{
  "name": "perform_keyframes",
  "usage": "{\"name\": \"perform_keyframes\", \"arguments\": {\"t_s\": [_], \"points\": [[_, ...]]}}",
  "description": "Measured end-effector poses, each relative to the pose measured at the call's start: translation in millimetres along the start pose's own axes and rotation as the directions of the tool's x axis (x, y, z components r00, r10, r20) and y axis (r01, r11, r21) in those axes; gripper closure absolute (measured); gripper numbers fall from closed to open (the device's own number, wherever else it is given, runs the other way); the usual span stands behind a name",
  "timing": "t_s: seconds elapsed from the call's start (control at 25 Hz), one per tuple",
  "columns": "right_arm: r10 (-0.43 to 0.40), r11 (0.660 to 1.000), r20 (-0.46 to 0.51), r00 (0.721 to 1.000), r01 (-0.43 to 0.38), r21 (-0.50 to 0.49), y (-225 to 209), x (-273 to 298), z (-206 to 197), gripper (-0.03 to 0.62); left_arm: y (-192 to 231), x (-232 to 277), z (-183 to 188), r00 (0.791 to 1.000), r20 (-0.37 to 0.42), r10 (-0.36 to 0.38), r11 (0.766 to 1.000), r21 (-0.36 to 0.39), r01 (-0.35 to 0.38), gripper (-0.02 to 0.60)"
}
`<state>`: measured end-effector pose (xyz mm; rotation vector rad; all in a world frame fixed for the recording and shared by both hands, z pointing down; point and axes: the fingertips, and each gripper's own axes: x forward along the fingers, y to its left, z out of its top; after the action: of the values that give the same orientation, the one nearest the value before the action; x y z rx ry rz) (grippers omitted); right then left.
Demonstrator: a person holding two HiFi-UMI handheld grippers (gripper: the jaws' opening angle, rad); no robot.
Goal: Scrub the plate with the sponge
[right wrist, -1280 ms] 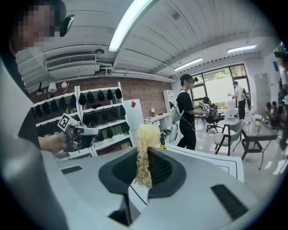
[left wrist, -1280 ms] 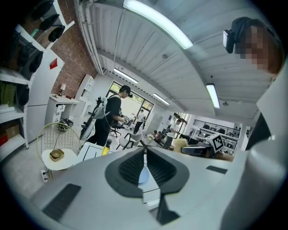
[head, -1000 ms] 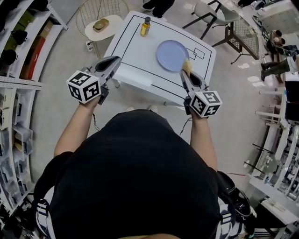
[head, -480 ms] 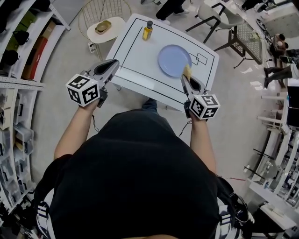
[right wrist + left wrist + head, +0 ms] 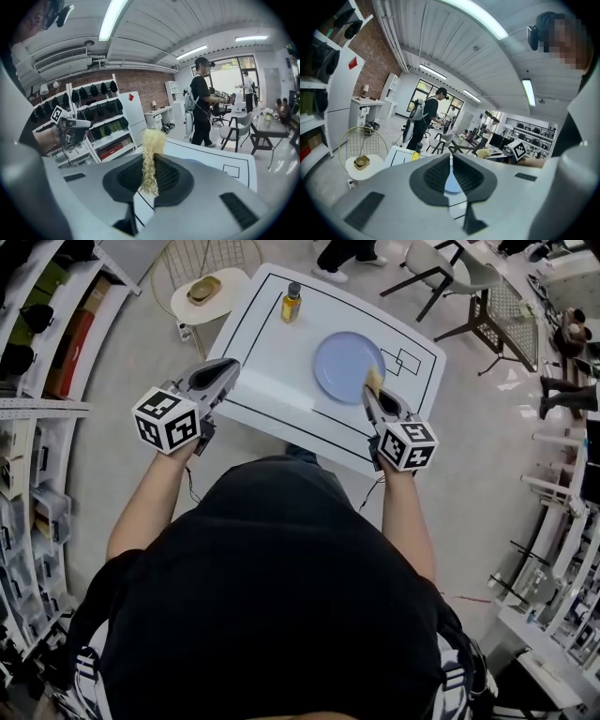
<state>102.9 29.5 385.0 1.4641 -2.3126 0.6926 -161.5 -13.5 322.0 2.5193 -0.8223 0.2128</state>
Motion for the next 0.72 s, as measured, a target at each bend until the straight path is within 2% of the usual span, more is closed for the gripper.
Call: {"name": "perform_keyframes", "arguments": {"t_s": [0.24,0.72], "points": [[0.023,1.0,-0.055,0.998,-0.023,0.002,-27.8,30.4,-6.3,0.556,10.7,31.6,-0.2,1.0,-0.021,0.015,0.999,-0.029,-0.015,0.557],[0.073,0.997,-0.177,0.982,-0.072,0.014,-57.2,81.3,-41.5,0.557,21.4,80.1,-16.2,0.998,-0.068,0.015,0.996,-0.085,-0.02,0.557]]}}
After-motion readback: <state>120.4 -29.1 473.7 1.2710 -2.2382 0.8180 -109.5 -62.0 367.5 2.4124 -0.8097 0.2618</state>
